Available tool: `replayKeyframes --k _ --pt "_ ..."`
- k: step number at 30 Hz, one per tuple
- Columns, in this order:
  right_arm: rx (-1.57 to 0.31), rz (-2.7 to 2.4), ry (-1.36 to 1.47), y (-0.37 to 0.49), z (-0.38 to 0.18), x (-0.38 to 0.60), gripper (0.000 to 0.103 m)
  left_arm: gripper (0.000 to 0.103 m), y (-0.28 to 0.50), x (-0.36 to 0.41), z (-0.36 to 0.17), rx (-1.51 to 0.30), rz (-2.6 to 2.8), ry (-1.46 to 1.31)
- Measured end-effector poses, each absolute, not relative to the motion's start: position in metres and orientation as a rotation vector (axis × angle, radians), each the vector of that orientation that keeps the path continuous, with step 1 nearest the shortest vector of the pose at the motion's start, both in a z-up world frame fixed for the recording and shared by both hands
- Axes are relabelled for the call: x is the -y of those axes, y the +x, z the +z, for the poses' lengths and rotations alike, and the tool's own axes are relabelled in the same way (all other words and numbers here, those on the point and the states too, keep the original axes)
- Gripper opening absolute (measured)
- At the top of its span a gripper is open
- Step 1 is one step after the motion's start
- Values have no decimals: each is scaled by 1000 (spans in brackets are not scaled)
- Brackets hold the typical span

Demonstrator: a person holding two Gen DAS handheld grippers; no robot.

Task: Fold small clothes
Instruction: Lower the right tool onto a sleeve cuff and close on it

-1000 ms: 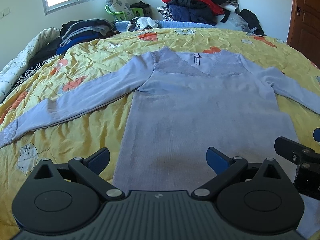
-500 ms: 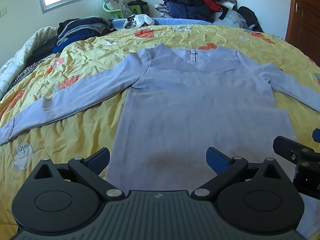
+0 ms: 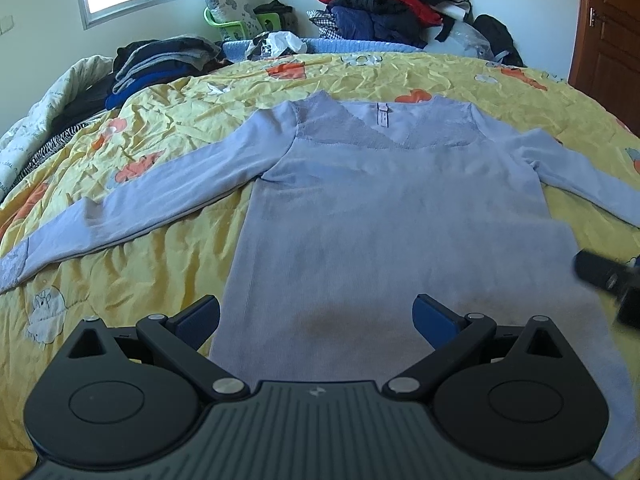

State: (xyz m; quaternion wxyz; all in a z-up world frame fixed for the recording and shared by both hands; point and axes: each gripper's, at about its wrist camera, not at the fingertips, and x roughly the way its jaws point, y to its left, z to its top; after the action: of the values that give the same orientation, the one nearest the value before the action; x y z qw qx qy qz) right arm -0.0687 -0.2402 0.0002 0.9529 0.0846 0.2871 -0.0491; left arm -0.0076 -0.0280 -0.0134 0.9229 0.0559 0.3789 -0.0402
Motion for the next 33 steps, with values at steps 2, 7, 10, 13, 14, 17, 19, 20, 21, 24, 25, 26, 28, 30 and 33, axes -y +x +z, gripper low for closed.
replayKeyframes --k 2,7,10,13,14,17,19,20,21,24,25,26,28,30,33 --pt "-558 -150 254 -69 -2 267 95 103 -7 31 -12 -772 -87 121" --pt "-515 -303 468 -77 -17 345 93 103 0 37 -10 -761 -108 124" --pt "-505 -404 588 -87 -27 384 92 103 7 42 -12 -758 -130 108" --pt "-484 -463 653 -94 -36 411 85 103 12 44 -13 -753 -150 75" --pt "-473 -472 659 -96 -38 417 83 103 14 45 -14 -754 -153 70" --pt "-429 -495 686 -98 -45 434 80 103 18 50 -18 -770 -155 82" --pt "-387 -504 729 -96 -50 447 79 103 19 53 -21 -781 -160 90" --pt "-362 -513 749 -96 -51 454 78 103 20 54 -23 -789 -162 92" --pt "-331 -522 774 -95 -54 462 77 103 21 55 -24 -795 -165 93" --pt "-258 -546 848 -88 -63 488 69 103 25 57 -27 -807 -175 99" --pt "-241 -558 866 -86 -64 496 64 103 26 57 -28 -807 -177 98" --pt "-231 -571 880 -82 -66 502 61 103 27 57 -28 -808 -178 98" --pt "-221 -604 901 -75 -70 511 46 103 30 57 -28 -807 -183 96" --pt "-219 -631 935 -70 -73 524 34 103 33 57 -28 -802 -185 97" --pt "-217 -652 976 -65 -79 536 17 103 39 56 -27 -788 -177 106"
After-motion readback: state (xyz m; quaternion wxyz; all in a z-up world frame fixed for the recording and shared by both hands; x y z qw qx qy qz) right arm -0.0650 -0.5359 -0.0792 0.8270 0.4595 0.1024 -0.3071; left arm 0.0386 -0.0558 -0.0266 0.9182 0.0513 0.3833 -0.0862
